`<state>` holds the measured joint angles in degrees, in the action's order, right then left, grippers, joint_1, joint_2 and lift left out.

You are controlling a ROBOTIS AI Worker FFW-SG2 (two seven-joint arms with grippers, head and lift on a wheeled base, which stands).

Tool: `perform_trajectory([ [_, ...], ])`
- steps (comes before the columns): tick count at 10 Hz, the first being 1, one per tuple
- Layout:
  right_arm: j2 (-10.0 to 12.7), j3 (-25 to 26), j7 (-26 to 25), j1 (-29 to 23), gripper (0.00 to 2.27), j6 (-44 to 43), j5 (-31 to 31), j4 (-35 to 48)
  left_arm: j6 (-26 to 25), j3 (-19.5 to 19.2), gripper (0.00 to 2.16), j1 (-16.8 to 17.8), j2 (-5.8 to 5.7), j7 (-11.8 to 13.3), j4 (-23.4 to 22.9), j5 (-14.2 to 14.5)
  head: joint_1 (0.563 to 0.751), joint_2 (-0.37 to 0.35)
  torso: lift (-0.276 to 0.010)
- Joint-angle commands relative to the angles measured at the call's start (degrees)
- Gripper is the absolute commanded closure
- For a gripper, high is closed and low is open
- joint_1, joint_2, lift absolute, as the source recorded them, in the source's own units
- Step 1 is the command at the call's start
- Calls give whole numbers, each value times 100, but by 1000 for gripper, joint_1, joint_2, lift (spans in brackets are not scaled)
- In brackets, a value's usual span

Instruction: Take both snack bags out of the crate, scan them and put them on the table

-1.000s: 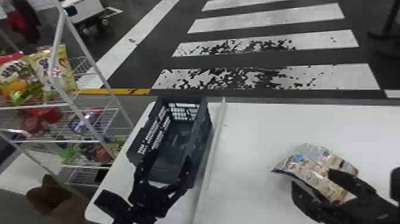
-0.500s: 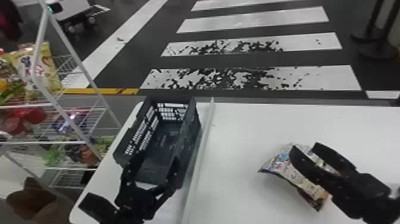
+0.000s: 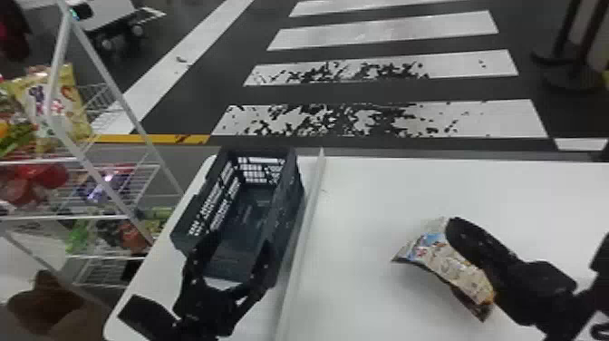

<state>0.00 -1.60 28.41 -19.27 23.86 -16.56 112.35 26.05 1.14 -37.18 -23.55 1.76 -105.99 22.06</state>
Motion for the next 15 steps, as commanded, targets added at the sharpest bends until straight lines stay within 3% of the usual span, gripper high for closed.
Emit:
perform_trajectory([
  [1,5,-51,-108,178,2260,-245,223,-433,0,0,103,0,0,0,9,0,695,275,-92],
  [5,5,-279,-161,828,2263,-210,795,-1356,0,0,103,0,9,0,9,-9,695,263,-92],
  [11,5,-403,-345,1742,2260,-192,1137,-2595,-18,-9,103,-18,9,0,44,-18,695,278,-92],
  [15,5,-156,-714,1654,2260,89,1304,-2674,-18,-9,103,-18,9,0,44,-18,695,236,-92],
])
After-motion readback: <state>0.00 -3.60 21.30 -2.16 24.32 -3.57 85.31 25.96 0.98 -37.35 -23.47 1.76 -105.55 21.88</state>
